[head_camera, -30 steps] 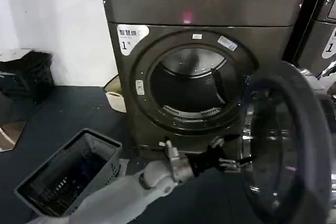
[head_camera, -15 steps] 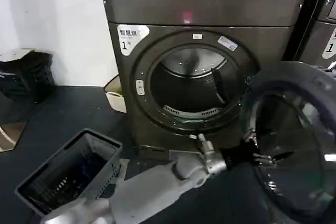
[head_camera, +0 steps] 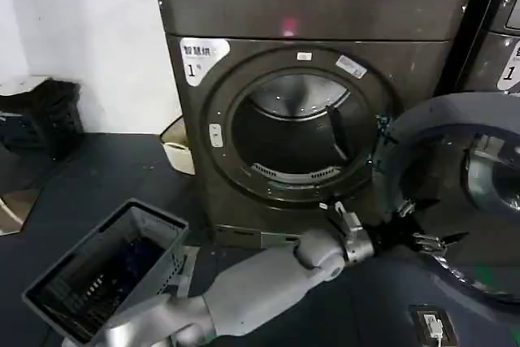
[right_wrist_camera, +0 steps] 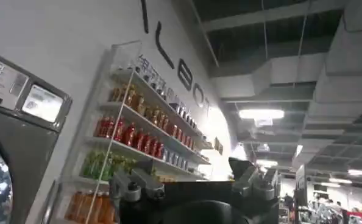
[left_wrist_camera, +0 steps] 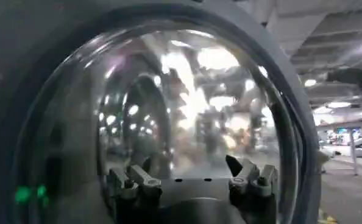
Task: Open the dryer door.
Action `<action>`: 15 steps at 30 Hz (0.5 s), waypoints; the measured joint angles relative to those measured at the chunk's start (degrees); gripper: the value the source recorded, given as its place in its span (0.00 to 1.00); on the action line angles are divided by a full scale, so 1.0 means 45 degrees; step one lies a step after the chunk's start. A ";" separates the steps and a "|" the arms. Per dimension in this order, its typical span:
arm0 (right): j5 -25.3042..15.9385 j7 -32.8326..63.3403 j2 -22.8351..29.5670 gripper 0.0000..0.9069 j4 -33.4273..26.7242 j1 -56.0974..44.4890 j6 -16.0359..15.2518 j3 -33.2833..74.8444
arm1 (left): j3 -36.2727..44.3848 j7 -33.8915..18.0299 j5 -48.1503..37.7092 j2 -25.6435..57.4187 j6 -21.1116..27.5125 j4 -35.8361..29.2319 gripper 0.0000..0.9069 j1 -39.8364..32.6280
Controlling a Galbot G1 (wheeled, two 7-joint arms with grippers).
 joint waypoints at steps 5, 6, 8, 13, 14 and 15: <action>-0.0006 -0.0051 0.0001 1.00 -0.0008 -0.0094 0.0065 0.0175 | -0.0080 -0.0115 0.0379 0.0000 -0.0238 0.0680 1.00 -0.0199; -0.0008 -0.0056 0.0001 1.00 -0.0009 -0.0102 0.0075 0.0183 | -0.0120 -0.0113 0.0382 -0.0001 -0.0290 0.0846 1.00 -0.0247; -0.0010 -0.0069 0.0021 1.00 -0.0004 -0.0108 0.0101 0.0181 | -0.0201 -0.0072 0.0450 0.0000 -0.0418 0.1131 1.00 -0.0318; -0.0005 -0.0112 0.0086 1.00 0.0118 -0.0158 0.0108 0.0168 | -0.0405 -0.0091 0.0487 0.0001 -0.0533 0.1544 1.00 -0.0380; -0.0002 -0.0114 0.0091 1.00 0.0125 -0.0172 0.0109 0.0172 | -0.0408 -0.0093 0.0489 0.0001 -0.0558 0.1555 1.00 -0.0371; 0.0001 -0.0120 0.0104 1.00 0.0127 -0.0186 0.0116 0.0173 | -0.0410 -0.0093 0.0490 0.0001 -0.0572 0.1554 1.00 -0.0363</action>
